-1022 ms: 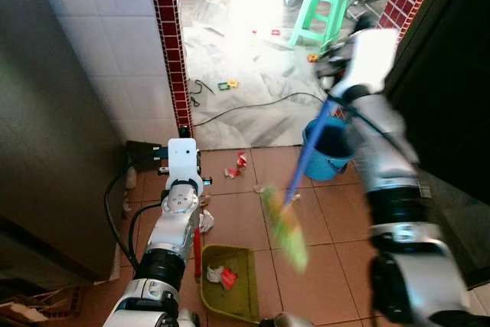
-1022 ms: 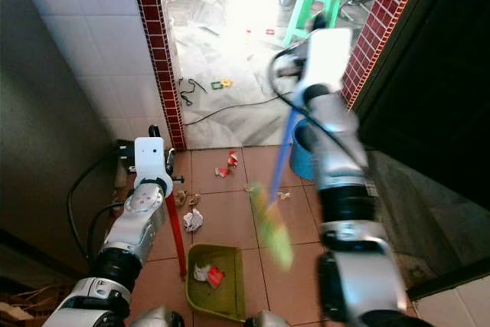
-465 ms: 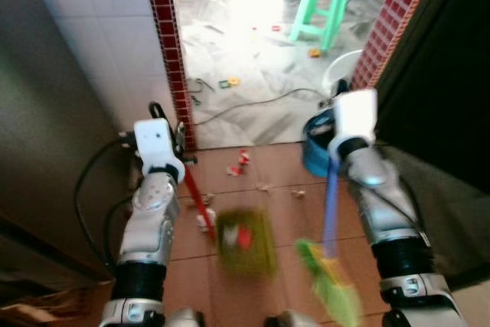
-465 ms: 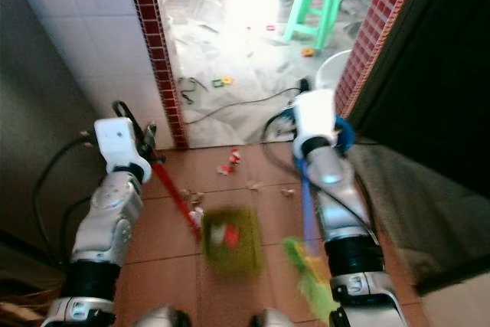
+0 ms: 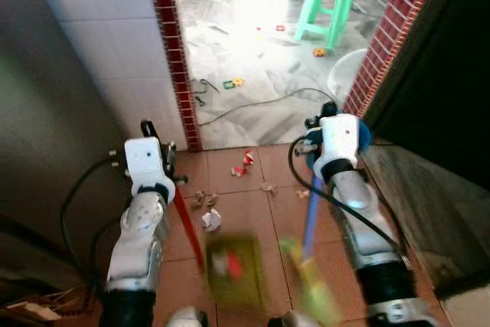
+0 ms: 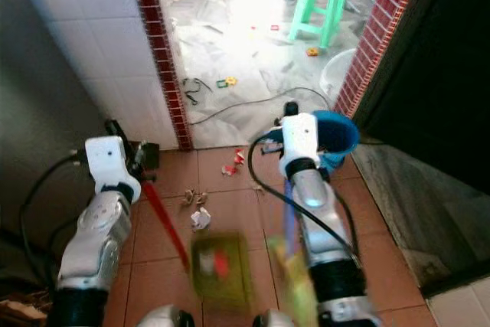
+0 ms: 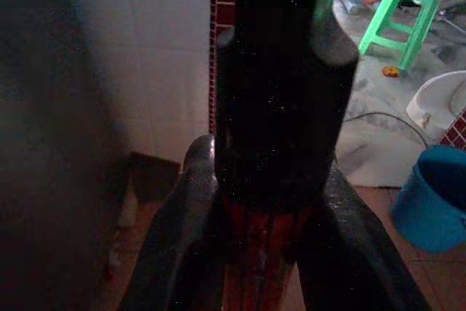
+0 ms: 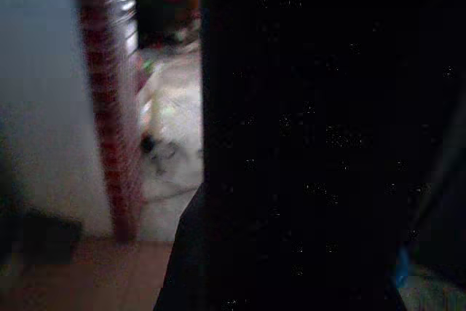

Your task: Sweep floor

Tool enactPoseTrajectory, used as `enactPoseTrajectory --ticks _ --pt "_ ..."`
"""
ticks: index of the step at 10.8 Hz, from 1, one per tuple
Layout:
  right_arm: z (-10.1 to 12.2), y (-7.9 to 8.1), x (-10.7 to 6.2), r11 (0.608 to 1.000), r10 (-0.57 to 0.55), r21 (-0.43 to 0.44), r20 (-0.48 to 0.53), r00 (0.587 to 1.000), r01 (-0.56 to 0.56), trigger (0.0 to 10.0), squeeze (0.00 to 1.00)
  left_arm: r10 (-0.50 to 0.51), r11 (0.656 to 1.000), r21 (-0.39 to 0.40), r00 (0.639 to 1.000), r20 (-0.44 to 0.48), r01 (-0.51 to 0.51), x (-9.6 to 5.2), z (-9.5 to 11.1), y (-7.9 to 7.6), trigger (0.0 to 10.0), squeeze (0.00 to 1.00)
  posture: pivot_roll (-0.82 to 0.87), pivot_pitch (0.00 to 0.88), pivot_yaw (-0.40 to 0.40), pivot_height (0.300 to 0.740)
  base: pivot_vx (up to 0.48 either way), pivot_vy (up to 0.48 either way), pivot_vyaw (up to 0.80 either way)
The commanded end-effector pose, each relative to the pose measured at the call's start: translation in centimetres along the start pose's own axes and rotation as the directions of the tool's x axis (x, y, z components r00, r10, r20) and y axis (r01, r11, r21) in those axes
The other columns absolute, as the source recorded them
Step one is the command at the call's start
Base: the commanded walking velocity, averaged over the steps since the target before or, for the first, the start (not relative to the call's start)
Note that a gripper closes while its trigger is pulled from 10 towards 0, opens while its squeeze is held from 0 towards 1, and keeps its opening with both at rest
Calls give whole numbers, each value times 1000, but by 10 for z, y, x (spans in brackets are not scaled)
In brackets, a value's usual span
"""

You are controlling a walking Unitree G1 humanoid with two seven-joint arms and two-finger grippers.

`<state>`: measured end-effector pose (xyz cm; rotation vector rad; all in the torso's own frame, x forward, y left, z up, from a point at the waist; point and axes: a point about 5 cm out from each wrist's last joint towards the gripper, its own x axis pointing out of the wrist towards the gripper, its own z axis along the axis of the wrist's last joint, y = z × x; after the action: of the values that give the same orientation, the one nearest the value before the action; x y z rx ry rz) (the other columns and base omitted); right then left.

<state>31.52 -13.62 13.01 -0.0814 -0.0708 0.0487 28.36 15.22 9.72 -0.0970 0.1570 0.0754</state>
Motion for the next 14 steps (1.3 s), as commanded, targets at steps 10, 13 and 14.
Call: enactPoseTrajectory --ticks 10,13,14 --pt "21 -38 2 988 -145 -46 87 986 150 10000 0 -35 999 -22 997 72 37 1 19 -7 10000 0 -80 0 8 740 0 -280 0" --pt "18 -40 1 986 -163 -24 65 985 165 10000 0 -38 999 -18 996 75 40 1 19 -13 10000 0 -76 0 -6 740 0 -260 0" --pt "19 -39 2 986 -160 -28 68 985 162 10000 0 -38 999 -18 996 77 40 2 20 -12 10000 0 -78 0 -6 740 0 0 0"
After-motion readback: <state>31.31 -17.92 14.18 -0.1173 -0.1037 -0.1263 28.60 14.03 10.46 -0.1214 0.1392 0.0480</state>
